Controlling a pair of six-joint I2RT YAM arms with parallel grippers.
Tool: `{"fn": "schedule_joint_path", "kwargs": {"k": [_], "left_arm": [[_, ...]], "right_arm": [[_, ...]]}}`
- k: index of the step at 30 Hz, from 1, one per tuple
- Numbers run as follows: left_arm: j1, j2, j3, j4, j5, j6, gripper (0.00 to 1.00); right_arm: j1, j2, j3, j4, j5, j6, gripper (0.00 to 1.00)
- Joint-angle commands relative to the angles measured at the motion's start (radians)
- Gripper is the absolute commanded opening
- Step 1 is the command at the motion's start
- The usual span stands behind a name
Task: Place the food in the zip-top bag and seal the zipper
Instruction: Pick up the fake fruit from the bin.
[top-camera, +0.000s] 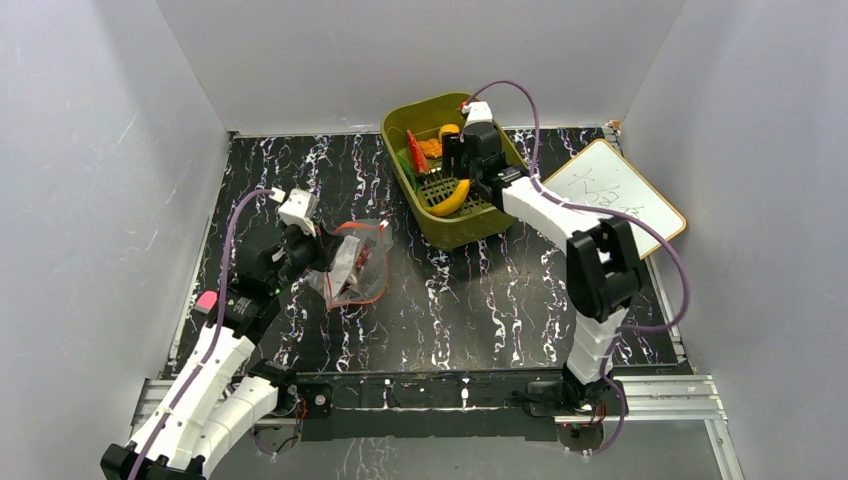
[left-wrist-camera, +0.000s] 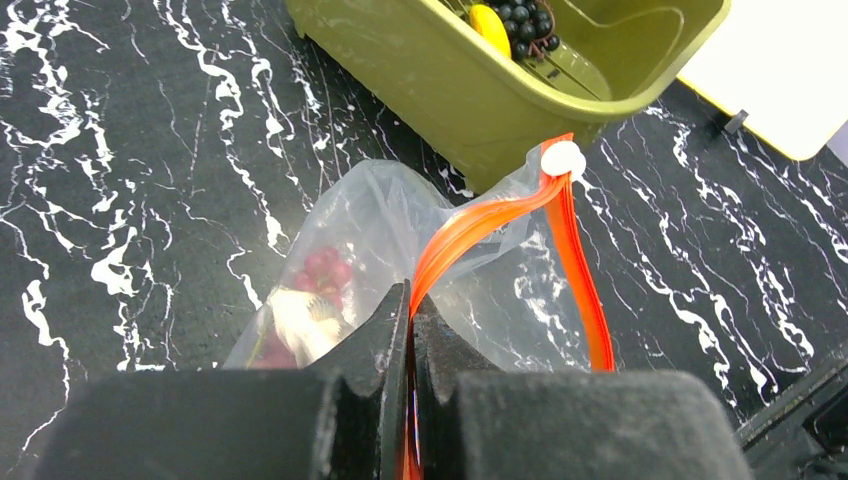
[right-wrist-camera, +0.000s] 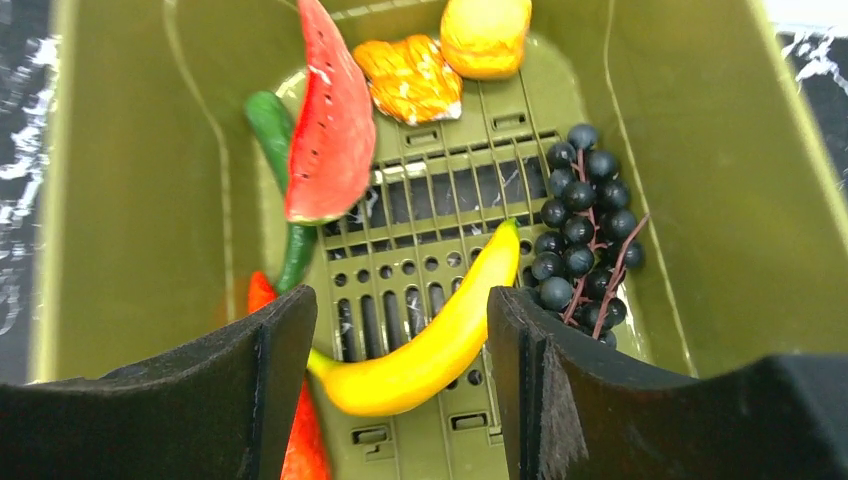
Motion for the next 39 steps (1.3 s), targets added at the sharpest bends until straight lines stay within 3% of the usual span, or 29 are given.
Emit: {"fn": "schedule_joint_path", "kwargs": {"k": [1,12,16,25,31,39], "left_arm": [[0.002,-0.022,-0.019,0.014,0.075,0.056,0.0],[0.001,-0.065,-0.07,0.04,0.121,0.08,0.0],[0.002,-0.07,-0.069,0.048,0.141,0.071,0.0],[-0.005,-0.088,-0.076,0.053,0.166,0.06,0.0],[-0.009,-0.096,-0.077,0.043,0.148,0.068,0.0],[-0.009,-0.09,-0.075,0.037,0.142,0.071,0.0]], "right_arm": [[-0.015,0.077,0.091,0.119,0.027,0.032,0.62],[-0.026,0.368,0.377,0.151,0.09,0.049,0.76],[-0.027,0.453,0.487,0.19,0.089,0.024,0.92],[-0.026,0.613,0.629,0.321,0.188,-0.058,0.87],[-0.032,0.742,0.774,0.282,0.226,-0.123,0.83],[-0.054,0.838,0.833,0.271,0.259,-0.117,0.8]]}}
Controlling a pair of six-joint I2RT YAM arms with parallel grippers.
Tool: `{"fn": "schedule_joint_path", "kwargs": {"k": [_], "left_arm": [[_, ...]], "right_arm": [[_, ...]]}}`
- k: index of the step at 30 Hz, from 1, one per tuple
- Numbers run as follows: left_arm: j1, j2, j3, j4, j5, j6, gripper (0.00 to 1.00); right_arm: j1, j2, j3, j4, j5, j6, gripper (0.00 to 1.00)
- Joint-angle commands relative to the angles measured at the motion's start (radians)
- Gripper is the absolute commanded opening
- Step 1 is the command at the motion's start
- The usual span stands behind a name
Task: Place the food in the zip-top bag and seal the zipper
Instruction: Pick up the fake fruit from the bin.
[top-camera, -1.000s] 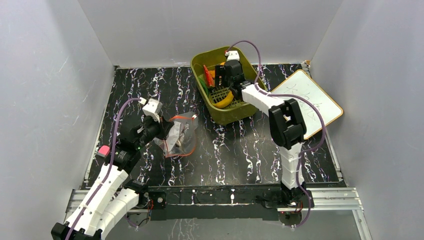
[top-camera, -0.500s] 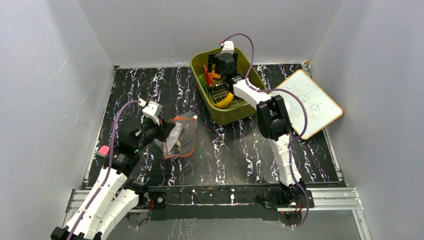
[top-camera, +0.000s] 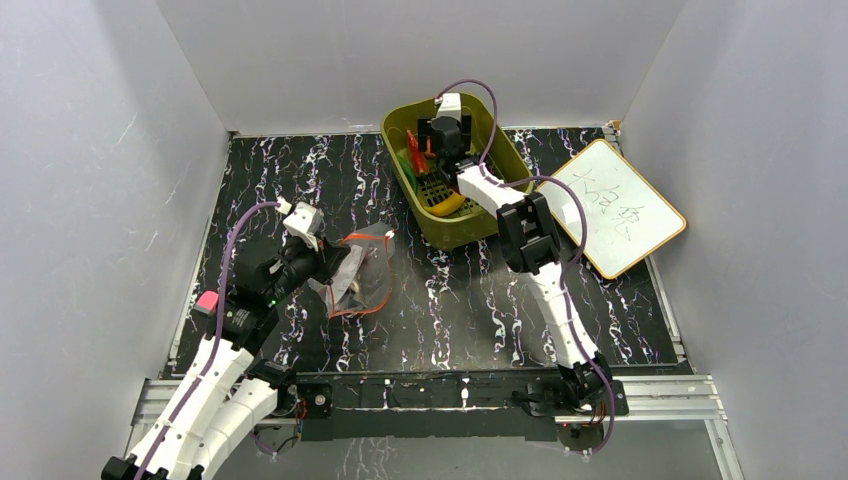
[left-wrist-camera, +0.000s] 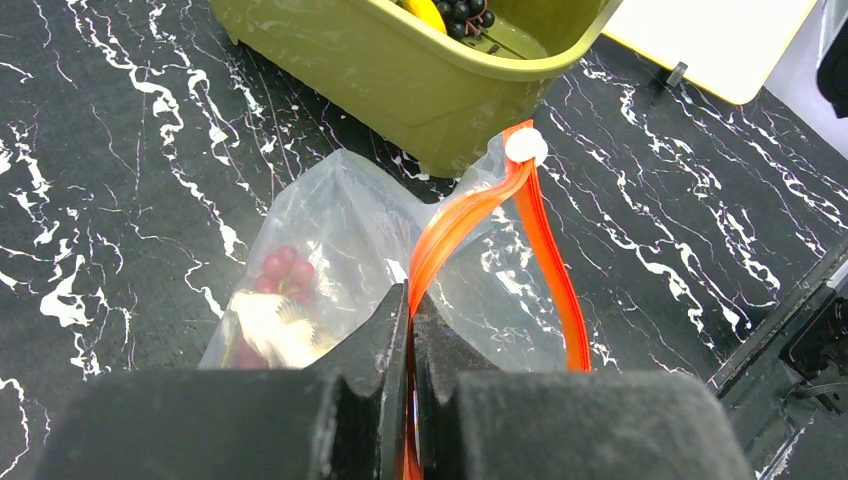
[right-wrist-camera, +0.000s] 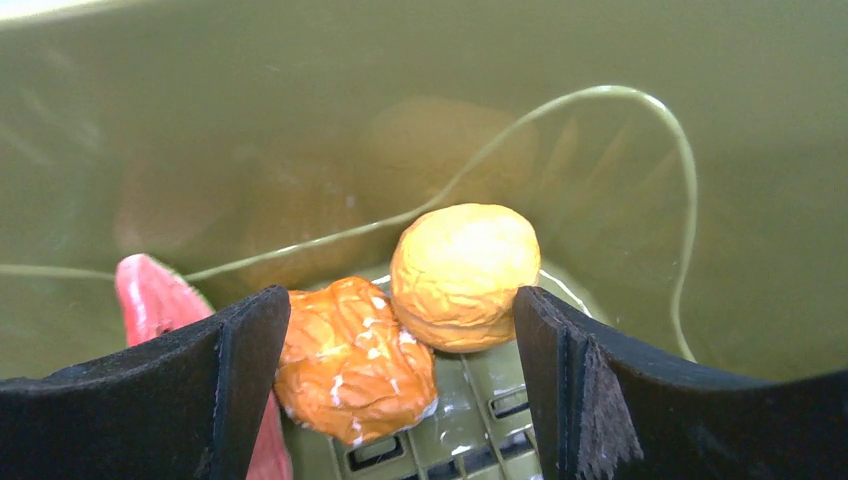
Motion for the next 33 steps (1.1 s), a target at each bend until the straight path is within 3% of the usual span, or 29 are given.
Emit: {"fn": "schedule_joint_path", "kwargs": {"k": [1,4,14,18,33], "left_arm": [[-0.005,-0.01,0.004,0.01,-0.002,0.012,0.0],[-0.005,-0.008,0.004,0.009,-0.003,0.012,0.0],[-0.004,-0.002,0.003,0.005,-0.014,0.021,0.0],[-0.005,-0.002,0.004,0.005,-0.02,0.021,0.0],[-0.005,0.004,0.01,-0.004,-0.041,0.01,0.0]], "right_arm": [[-0.026,0.057,0.095,0.029,0.037,-0.001,0.8],[-0.032,0.077,0.094,0.037,0.008,0.002,0.76],[-0.047,0.057,0.044,0.124,-0.049,0.003,0.4],[-0.052,-0.01,-0.049,0.187,-0.102,-0.006,0.3],[-0.051,-0.372,-0.393,0.136,-0.251,0.029,0.22]]}}
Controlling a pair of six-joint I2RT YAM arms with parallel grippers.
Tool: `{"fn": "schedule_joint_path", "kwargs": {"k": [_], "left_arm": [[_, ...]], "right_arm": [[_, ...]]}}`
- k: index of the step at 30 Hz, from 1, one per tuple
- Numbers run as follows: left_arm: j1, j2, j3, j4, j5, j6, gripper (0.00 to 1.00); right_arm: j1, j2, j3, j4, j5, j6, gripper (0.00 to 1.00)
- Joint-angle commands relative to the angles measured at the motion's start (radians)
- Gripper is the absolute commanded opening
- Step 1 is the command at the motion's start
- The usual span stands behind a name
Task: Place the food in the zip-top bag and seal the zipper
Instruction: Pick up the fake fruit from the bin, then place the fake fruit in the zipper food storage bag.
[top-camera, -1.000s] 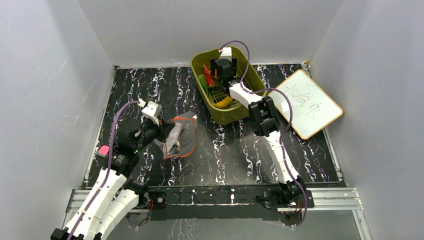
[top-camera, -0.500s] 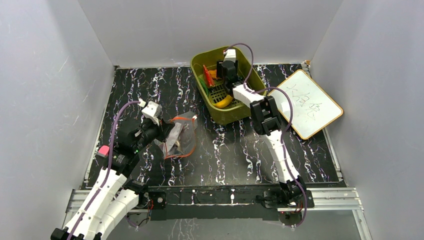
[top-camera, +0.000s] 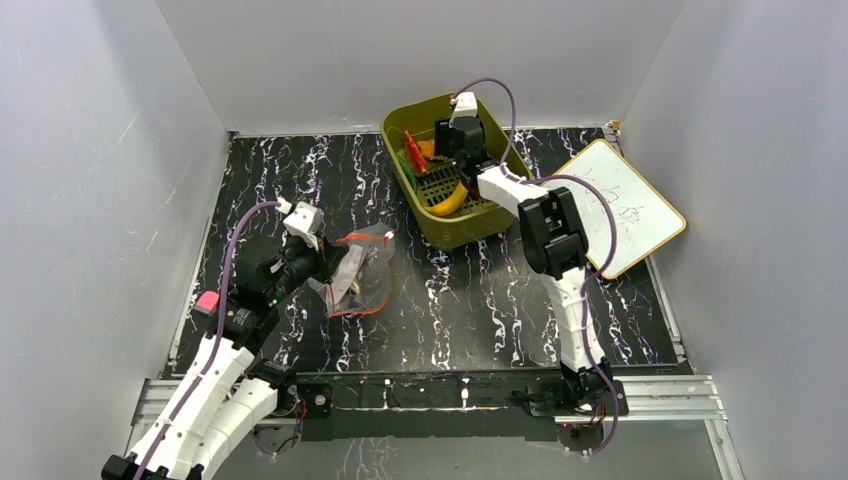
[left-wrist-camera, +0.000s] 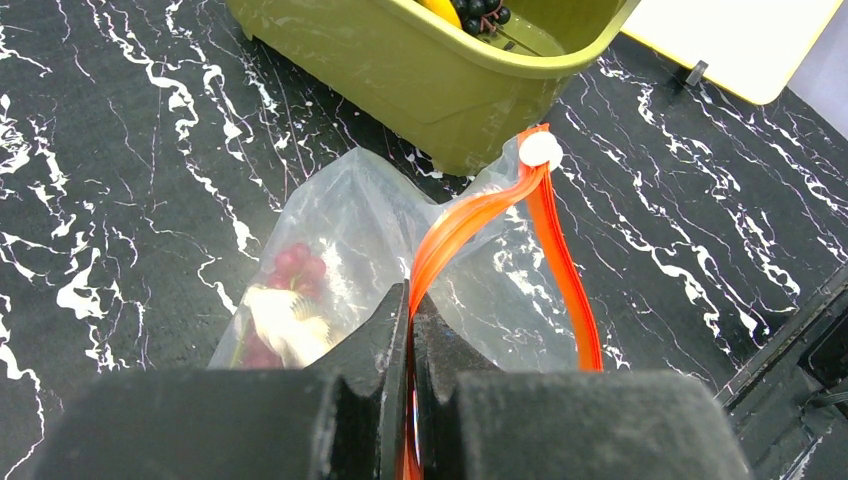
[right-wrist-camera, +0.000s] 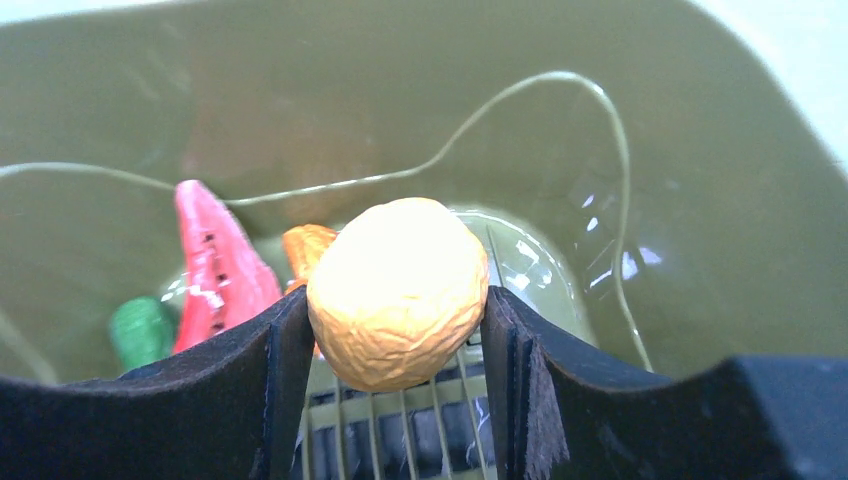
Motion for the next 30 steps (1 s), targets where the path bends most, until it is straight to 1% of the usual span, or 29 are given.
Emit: {"fn": "schedule_joint_path", "kwargs": {"k": [1,5,8,13,17,23,30], "left_arm": [[-0.004,-0.003,0.012,-0.005,-0.021,-0.004,0.0],[-0.004,0.003,0.02,0.003,-0.027,-0.047,0.0],[-0.004,0.023,0.055,-0.007,-0.028,-0.088,0.0],[-0.003,0.09,0.156,-0.084,-0.04,-0.129,0.0],[-0.003,0.133,0.229,-0.144,-0.062,-0.149,0.0],[-0.005,0.19,0.313,-0.168,-0.064,-0.205,0.0],[-0.004,0.249,0.364,-0.183,-0.076,-0.273,0.0]], "right_arm": [[-0.001,-0.193,-0.091,0.014,-0.07,0.039,0.22],[-0.002,-0.321,-0.191,-0.067,-0.085,0.104,0.22],[-0.001,-0.433,-0.282,-0.127,-0.109,0.128,0.22],[0.001,-0.614,-0.386,-0.244,-0.229,0.159,0.23],[0.017,-0.783,-0.486,-0.274,-0.303,0.209,0.23],[0.11,-0.962,-0.547,-0.34,-0.345,0.25,0.22],[0.301,-1.088,-0.598,-0.323,-0.365,0.297,0.22]]}}
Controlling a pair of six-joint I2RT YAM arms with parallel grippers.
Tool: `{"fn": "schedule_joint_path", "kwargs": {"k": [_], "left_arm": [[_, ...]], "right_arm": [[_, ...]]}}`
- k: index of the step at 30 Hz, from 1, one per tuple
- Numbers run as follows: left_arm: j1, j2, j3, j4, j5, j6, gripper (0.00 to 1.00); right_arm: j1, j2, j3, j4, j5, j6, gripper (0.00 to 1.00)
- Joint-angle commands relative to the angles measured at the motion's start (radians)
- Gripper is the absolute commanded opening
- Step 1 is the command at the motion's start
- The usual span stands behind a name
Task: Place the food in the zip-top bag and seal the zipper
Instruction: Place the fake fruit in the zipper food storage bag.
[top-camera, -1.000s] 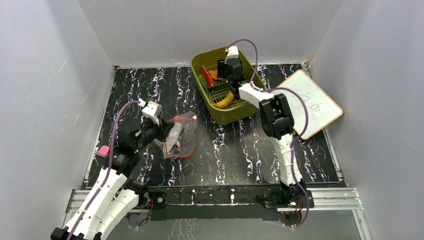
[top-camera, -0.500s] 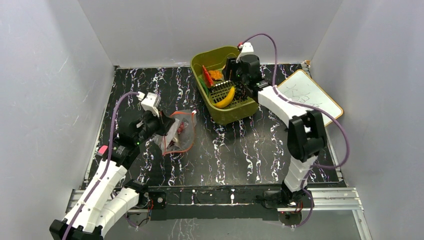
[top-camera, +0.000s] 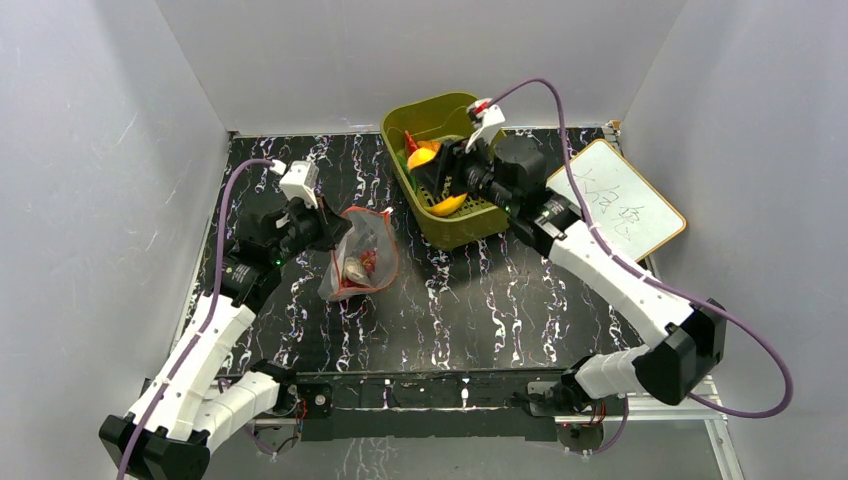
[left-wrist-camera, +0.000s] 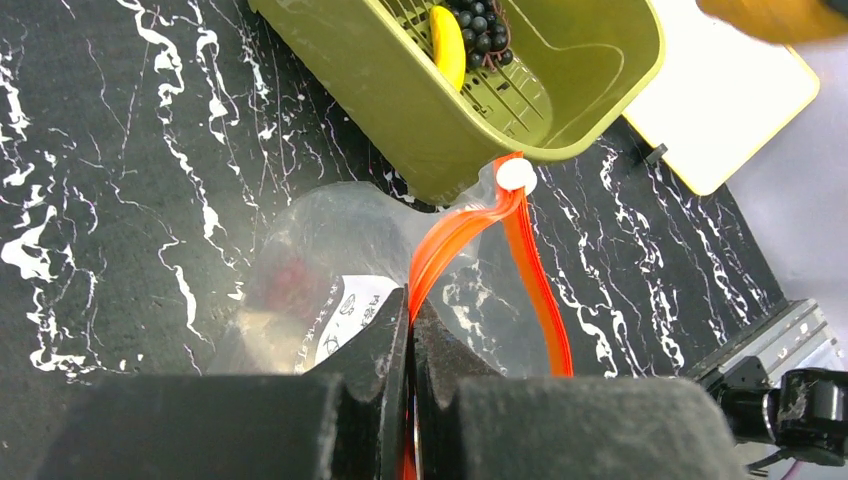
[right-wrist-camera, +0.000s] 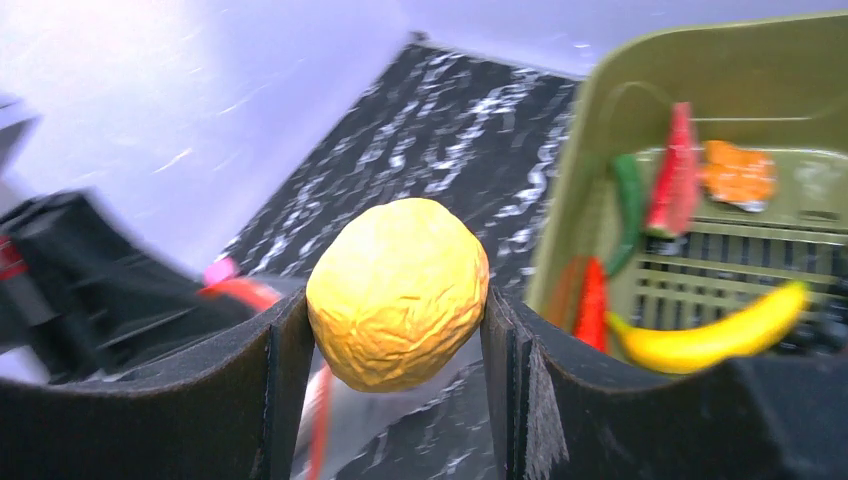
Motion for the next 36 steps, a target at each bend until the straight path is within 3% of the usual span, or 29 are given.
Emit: {"fn": "schedule_joint_path", "kwargs": {"k": [1,10,19,23,25,28,32,36], "left_arm": [[-0.002,0.012,0.055,-0.006,-0.009,-0.07,0.0],[-0.002,0.024,0.078,-0.017,-0.008,-0.119,0.0],[-0.002,0.023,0.065,0.001,0.011,-0.163,0.0],[-0.002,0.003,0.053,0.022,0.033,-0.201,0.0],[-0.003,-0.008,0.037,0.04,0.039,-0.207,0.0],[-0.002,-0.035,0.001,0.058,0.0,-0.154,0.0],[-0.002,-0.038,-0.021,0.074,-0.019,-0.065,0.0],[-0.002,-0.044,-0.041,0.093,-0.018,-0.001,0.0]], "right_arm": [[0.126,-0.063,-0.034,0.035,-0.032,0.041,0.22],[0.279,-0.089,-0.107,0.072,0.021,0.062,0.23],[0.38,0.054,-0.076,0.048,0.075,0.074,0.27],[0.416,0.131,-0.016,-0.026,0.245,0.015,0.29],[0.416,0.175,0.038,-0.074,0.292,-0.005,0.42],[0.417,0.187,0.085,-0.114,0.235,-0.052,0.64],[0.415,0.146,0.137,-0.168,0.218,-0.073,0.84],[0.406,0.116,0.166,-0.18,0.142,-0.1,0.81]]}}
